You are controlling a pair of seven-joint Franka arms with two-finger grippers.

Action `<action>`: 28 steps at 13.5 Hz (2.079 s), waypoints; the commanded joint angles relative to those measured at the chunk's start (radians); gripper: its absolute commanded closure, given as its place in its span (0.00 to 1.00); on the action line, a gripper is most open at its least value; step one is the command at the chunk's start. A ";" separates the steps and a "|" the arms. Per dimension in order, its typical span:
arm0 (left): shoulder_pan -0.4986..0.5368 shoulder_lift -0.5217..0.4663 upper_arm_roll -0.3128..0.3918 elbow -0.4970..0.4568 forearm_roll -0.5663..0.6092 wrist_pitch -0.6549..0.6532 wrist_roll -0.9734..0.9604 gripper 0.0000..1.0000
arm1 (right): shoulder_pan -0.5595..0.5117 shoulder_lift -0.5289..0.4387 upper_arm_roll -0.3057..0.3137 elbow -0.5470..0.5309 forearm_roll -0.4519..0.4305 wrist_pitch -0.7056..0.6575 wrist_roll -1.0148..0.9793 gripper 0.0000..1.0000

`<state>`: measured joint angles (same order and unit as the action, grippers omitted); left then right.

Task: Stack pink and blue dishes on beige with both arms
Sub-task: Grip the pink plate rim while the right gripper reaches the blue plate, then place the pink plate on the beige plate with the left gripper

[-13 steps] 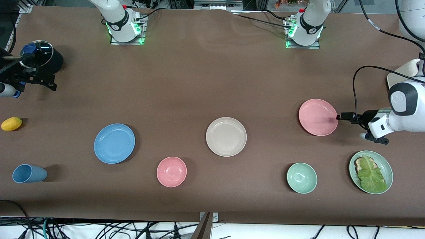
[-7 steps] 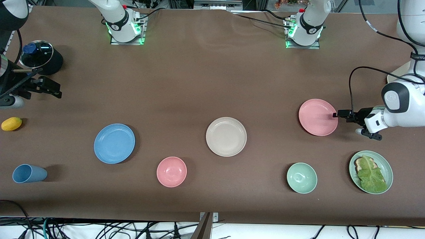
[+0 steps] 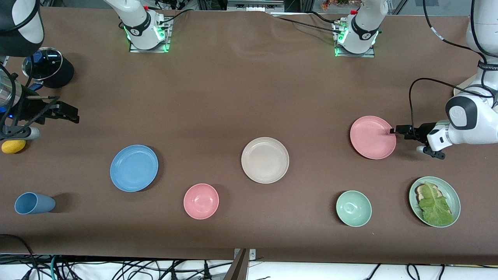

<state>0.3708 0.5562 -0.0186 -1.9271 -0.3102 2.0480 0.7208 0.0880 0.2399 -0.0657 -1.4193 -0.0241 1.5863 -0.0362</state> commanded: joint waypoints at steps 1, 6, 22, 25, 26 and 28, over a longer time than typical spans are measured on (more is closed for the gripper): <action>0.008 0.011 -0.006 -0.007 -0.070 0.017 0.032 0.04 | -0.007 0.039 0.007 0.005 0.018 0.014 0.009 0.00; 0.005 0.021 -0.006 -0.010 -0.127 0.018 0.012 0.40 | -0.004 0.082 0.011 0.003 0.020 0.024 -0.008 0.00; 0.008 -0.015 -0.082 0.140 -0.116 -0.222 -0.200 1.00 | -0.037 0.263 0.009 -0.311 0.029 0.645 -0.099 0.00; -0.006 -0.022 -0.174 0.190 -0.113 -0.227 -0.332 1.00 | -0.048 0.262 0.007 -0.389 0.029 0.739 -0.103 0.01; -0.045 -0.021 -0.178 0.213 -0.112 -0.227 -0.393 1.00 | -0.068 0.268 0.009 -0.404 0.030 0.777 -0.117 0.01; -0.125 -0.021 -0.179 0.246 -0.104 -0.218 -0.490 1.00 | -0.085 0.309 0.011 -0.405 0.033 0.839 -0.134 0.01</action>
<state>0.3148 0.5402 -0.2055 -1.7178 -0.4075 1.8420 0.3166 0.0322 0.5371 -0.0650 -1.7977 -0.0135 2.3629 -0.1300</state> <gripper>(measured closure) 0.952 0.004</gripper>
